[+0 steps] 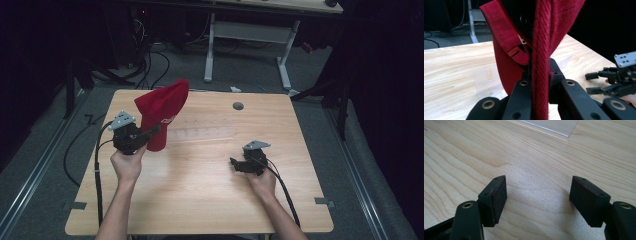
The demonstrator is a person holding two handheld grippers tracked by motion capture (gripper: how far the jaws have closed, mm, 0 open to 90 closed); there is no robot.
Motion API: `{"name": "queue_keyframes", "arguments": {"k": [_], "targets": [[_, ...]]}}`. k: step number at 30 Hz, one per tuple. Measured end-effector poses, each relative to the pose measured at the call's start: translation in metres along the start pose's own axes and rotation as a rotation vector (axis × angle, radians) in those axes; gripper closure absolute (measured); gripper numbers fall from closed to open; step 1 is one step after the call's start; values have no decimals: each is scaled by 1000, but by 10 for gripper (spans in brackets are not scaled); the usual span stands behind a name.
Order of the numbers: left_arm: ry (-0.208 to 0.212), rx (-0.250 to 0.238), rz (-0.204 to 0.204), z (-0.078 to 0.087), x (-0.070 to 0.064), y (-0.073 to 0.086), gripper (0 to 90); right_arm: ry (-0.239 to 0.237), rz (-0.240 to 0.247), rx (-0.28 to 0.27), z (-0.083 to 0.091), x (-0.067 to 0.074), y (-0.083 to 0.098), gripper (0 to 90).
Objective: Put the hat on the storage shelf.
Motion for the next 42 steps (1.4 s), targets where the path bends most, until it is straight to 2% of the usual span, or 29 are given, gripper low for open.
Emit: {"name": "queue_keyframes", "arguments": {"k": [5,14,18,22,28,30,42], "targets": [[-20,-20,12,-5,5,-8,847,1,1,-1,0,0,0,302],[-20,-75,5,-17,12,-20,847,2,-1,-1,0,0,0,302],[-17,-96,19,-23,17,-25,847,1,2,1,1,1,1,303],[-19,-98,12,-28,20,-26,847,1,2,-1,1,1,1,303],[-1,-107,-1,-38,19,-27,847,2,6,-1,1,0,1,303],[-8,-99,-16,-41,20,-25,847,2,5,-1,1,1,1,303],[-32,-95,-23,-57,36,-14,846,1,9,0,2,1,1,302]]}}
Point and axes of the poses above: each handheld gripper's, and its own axes: z roughly backward along the jaws, y roughly out of its underside, x roughly to its left, the point moved 8 cm from there along -z, roughly forward along the jaws, and after that the axes turned 4 degrees about z, right-handed, at the moved point
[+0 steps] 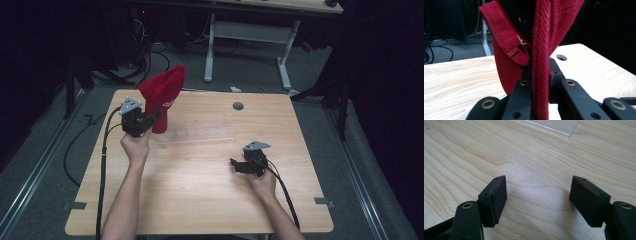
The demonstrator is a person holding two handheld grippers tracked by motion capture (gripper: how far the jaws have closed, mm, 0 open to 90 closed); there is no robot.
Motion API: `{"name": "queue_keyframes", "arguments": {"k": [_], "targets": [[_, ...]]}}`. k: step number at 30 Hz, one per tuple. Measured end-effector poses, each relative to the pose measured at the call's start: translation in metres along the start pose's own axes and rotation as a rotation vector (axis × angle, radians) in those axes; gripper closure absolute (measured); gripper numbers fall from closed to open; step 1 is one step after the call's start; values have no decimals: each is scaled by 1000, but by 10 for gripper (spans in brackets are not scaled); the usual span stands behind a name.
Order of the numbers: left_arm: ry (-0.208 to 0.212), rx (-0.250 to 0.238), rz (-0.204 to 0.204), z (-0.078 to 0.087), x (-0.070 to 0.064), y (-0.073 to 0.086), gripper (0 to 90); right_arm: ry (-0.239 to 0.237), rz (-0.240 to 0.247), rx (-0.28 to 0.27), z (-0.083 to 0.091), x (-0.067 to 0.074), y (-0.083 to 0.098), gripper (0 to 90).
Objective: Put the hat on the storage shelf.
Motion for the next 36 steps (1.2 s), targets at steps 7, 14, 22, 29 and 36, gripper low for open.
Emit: {"name": "queue_keyframes", "arguments": {"k": [7,14,22,29,36], "targets": [[-4,-15,10,1,10,3,845,-1,-1,-1,0,0,0,302],[-11,-6,12,5,17,7,840,-2,-2,-1,0,1,0,302],[-23,10,-8,7,17,11,838,-2,-3,0,0,1,0,302],[-61,49,14,16,34,27,837,-3,-4,-1,0,1,0,302],[-57,65,20,22,35,34,834,-3,-4,0,0,1,0,302]]}}
Point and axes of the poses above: each handheld gripper's, and its own axes: z roughly backward along the jaws, y roughly out of its underside, x roughly to its left, the point moved 8 cm from there along -z, roughly forward along the jaws, and after that the axes turned 4 degrees about z, right-handed, at the moved point
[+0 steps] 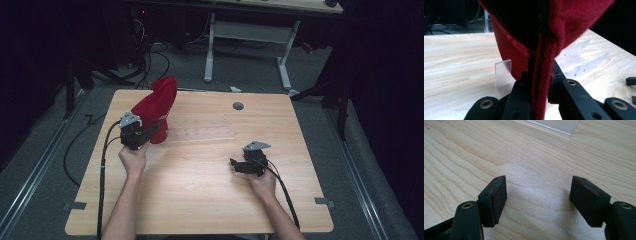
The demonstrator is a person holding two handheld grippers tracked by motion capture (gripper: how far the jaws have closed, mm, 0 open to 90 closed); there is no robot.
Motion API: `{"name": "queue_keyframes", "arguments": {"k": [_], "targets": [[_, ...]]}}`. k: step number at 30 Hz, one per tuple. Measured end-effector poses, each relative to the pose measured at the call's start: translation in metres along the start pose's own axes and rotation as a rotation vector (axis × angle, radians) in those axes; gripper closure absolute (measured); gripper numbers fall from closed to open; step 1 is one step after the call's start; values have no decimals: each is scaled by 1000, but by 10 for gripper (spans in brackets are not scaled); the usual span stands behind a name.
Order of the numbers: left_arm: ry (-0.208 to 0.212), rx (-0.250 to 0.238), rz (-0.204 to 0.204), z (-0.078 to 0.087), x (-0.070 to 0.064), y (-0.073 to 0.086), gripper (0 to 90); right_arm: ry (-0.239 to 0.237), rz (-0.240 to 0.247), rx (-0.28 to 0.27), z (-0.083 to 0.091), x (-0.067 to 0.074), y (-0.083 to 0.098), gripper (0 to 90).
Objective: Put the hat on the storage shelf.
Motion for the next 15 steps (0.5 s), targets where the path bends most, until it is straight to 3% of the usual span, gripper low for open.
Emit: {"name": "queue_keyframes", "arguments": {"k": [11,15], "targets": [[-50,38,-12,1,10,13,770,0,2,-1,0,0,0,302],[-59,33,0,2,9,10,673,0,2,-1,0,0,0,302]]}}
Point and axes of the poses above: each handheld gripper's, and its own axes: z roughly backward along the jaws, y roughly out of its underside, x roughly to its left, the point moved 8 cm from there along -z, roughly forward along the jaws, and after that the axes turned 4 degrees about z, right-handed, at the moved point
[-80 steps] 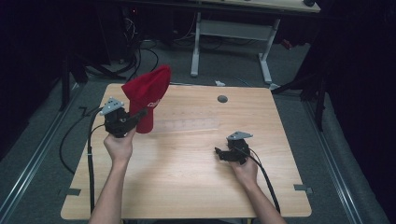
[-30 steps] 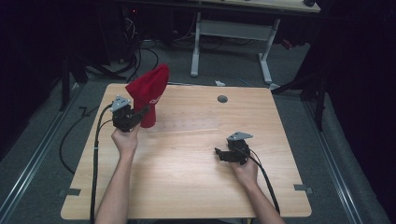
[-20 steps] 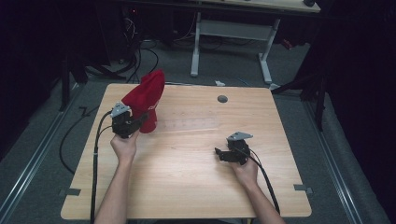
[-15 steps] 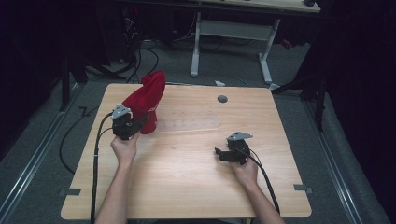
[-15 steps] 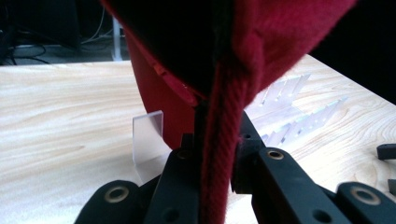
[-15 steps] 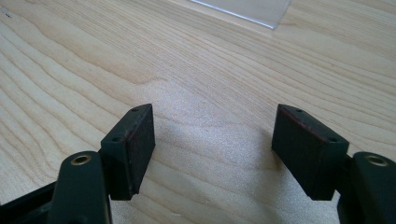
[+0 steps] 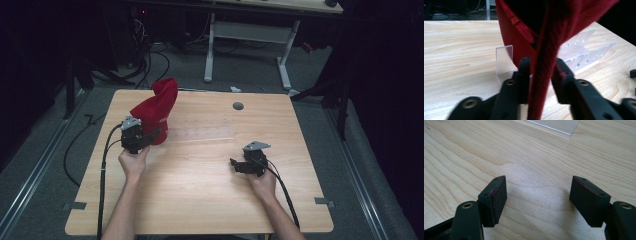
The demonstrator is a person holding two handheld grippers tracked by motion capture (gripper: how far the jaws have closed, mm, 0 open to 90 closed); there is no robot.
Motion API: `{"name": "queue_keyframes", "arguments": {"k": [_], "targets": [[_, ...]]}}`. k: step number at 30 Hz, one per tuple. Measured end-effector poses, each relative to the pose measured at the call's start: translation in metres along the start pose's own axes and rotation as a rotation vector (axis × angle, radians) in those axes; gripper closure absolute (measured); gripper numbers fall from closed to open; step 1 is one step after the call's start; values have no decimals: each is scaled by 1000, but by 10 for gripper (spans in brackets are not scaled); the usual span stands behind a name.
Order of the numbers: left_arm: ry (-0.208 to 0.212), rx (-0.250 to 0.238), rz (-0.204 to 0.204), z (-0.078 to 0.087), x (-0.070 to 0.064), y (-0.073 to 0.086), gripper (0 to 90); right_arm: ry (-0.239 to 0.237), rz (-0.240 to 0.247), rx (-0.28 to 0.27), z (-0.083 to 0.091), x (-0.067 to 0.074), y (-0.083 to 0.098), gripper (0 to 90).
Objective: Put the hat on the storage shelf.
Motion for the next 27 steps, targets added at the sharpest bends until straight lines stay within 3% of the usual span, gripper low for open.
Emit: {"name": "queue_keyframes", "arguments": {"k": [2,4,9,27], "targets": [[-10,-1,3,0,1,-1,598,0,-1,1,0,0,0,302],[-18,-7,-20,1,0,0,530,0,-1,1,0,0,0,302],[-24,-16,-29,3,-1,-3,445,0,-2,1,0,0,0,302],[-50,-3,-34,15,-4,-9,388,-1,0,0,0,0,0,302]]}}
Point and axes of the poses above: each handheld gripper's, and its own axes: z roughly backward along the jaws, y roughly out of its underside, x roughly to its left, the point moved 8 cm from there along -z, roughly forward along the jaws, and after that the axes turned 4 degrees about z, right-handed, at the moved point
